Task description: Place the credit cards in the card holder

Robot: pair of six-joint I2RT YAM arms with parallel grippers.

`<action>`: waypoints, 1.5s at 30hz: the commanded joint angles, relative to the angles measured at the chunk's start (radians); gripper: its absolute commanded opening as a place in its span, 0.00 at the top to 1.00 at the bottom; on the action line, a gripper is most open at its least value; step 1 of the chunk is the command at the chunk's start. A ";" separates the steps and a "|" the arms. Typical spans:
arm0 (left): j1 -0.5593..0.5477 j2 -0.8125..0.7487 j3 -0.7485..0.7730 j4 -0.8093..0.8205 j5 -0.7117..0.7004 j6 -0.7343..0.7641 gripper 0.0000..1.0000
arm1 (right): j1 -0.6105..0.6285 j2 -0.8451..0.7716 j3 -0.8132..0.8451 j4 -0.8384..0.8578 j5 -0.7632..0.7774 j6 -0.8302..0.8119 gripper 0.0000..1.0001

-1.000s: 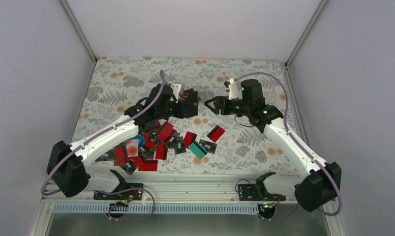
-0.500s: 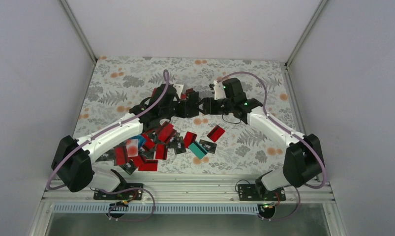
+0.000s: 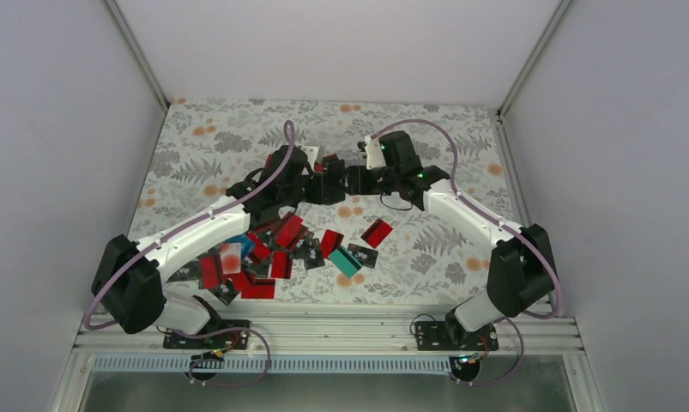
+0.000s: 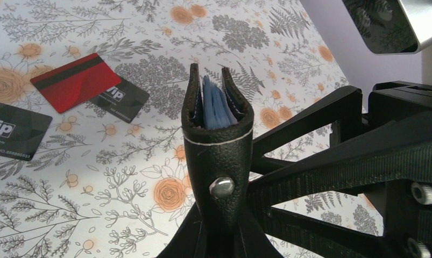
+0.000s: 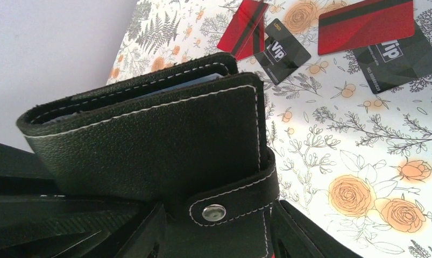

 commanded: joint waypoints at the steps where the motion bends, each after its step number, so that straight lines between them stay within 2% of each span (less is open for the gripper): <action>1: -0.013 -0.015 0.055 0.041 0.061 -0.007 0.98 | 0.014 0.030 0.026 -0.033 0.085 -0.016 0.50; 9: -0.013 -0.027 0.083 0.027 0.074 -0.007 0.98 | 0.013 0.037 0.022 -0.077 0.162 -0.020 0.52; 20: -0.014 -0.015 0.107 0.016 0.094 -0.008 0.98 | 0.014 0.058 0.083 -0.096 0.142 -0.033 0.52; 24: -0.014 -0.007 0.130 0.006 0.100 -0.005 0.98 | 0.010 0.082 0.078 -0.137 0.242 -0.055 0.51; 31: -0.013 0.020 0.162 -0.044 0.109 -0.011 0.98 | -0.102 0.048 -0.046 -0.134 0.329 -0.068 0.58; 36: -0.014 0.032 0.150 -0.042 0.110 -0.025 0.98 | -0.201 -0.004 -0.115 -0.139 0.347 -0.086 0.58; 40: -0.014 0.062 0.157 -0.063 0.100 -0.031 0.98 | -0.248 -0.083 -0.164 -0.119 0.309 -0.117 0.59; 45: -0.013 0.090 0.177 -0.086 0.094 -0.028 0.98 | -0.251 -0.215 -0.211 -0.045 0.131 -0.167 0.57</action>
